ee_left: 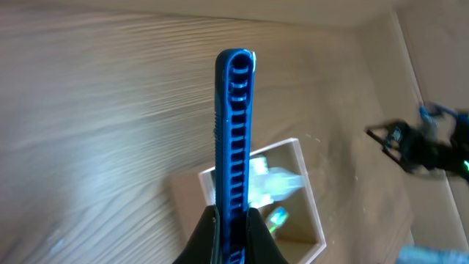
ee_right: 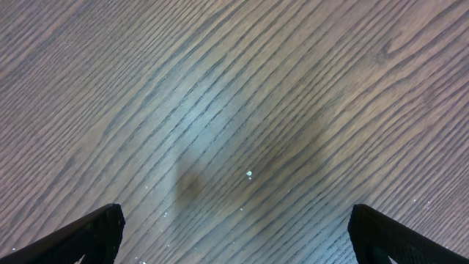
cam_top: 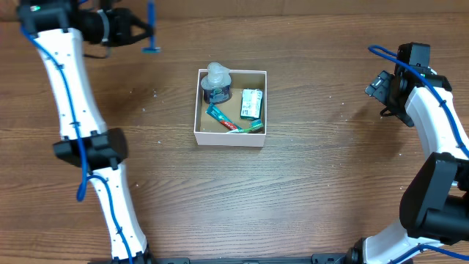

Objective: Pack container
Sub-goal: 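Lower the blue razor into the box with the left gripper and release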

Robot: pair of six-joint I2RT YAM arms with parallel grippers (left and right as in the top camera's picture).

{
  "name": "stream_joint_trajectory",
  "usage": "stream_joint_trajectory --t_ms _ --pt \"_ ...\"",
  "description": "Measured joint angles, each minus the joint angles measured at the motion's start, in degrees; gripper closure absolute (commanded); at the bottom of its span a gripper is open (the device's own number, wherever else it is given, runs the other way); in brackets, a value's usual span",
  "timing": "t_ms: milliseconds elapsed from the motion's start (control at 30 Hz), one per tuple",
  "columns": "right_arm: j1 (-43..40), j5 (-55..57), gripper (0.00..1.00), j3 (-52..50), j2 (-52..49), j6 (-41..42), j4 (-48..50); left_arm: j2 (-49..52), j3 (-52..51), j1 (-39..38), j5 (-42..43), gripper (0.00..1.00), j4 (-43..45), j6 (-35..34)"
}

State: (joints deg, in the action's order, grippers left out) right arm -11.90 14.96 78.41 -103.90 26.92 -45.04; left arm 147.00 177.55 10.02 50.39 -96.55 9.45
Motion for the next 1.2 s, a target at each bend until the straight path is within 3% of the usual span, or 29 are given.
stream_joint_trajectory --t_ms 67,167,367,567,667,867,967,1033,1200 --pt "-0.02 0.02 0.00 0.00 0.00 0.00 0.00 -1.64 0.37 -5.31 -1.40 0.96 -0.04 1.77" --pt "0.00 0.00 0.00 0.00 0.00 0.02 0.00 -4.57 0.76 -16.39 -10.91 0.96 -0.13 4.09" --pt "0.00 0.02 0.00 0.00 0.00 0.00 0.00 -6.32 -1.07 -37.07 -36.50 0.96 -0.13 6.84" --pt "0.00 0.02 0.00 0.00 0.00 0.00 0.00 -6.60 -16.59 -38.66 -48.50 0.96 -0.15 7.72" --pt "0.00 0.02 0.00 0.00 0.00 0.02 0.00 -6.62 -24.79 -38.53 -49.64 0.96 -0.20 8.13" --pt "0.00 0.02 0.00 0.00 0.00 0.02 0.00 -6.73 -28.83 -38.53 -46.25 0.96 -0.15 13.29" --pt "0.00 0.02 0.00 0.00 0.00 0.02 0.00 -6.73 -28.83 -38.49 -46.03 0.96 -0.13 19.63" --pt "-0.02 0.00 0.00 0.00 0.00 0.02 0.00 -6.73 -28.83 -38.36 -45.86 0.95 -0.13 27.63" --pt "-0.02 0.00 0.00 0.00 0.00 0.02 0.00 -6.73 -28.83 -36.98 -45.66 0.79 -0.13 42.29"
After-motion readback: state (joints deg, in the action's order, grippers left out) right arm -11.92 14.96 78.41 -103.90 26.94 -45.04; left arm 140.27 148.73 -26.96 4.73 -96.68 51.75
